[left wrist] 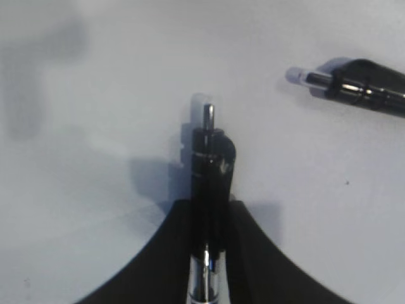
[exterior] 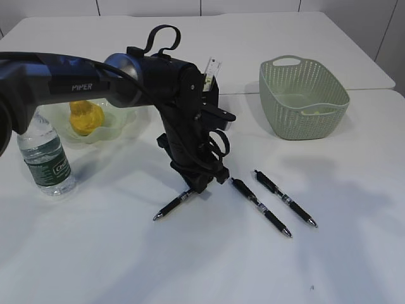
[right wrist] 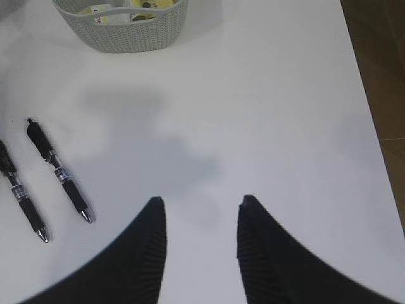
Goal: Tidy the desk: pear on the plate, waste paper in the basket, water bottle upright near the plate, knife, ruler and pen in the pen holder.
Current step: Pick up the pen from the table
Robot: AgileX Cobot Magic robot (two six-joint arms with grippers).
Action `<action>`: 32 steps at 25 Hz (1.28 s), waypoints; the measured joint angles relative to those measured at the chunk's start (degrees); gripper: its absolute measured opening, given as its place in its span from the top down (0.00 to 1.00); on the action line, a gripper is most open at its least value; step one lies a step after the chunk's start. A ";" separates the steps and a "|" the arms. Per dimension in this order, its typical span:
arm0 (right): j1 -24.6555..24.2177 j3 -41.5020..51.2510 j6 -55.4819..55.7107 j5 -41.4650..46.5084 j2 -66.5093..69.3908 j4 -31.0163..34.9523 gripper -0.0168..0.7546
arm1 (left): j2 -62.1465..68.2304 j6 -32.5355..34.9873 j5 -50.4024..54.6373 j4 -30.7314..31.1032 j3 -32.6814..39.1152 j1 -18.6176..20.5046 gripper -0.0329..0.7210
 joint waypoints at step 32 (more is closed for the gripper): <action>0.00 0.00 0.00 0.00 0.00 0.00 0.57 | -18.26 0.00 -7.90 0.19 0.00 0.00 0.84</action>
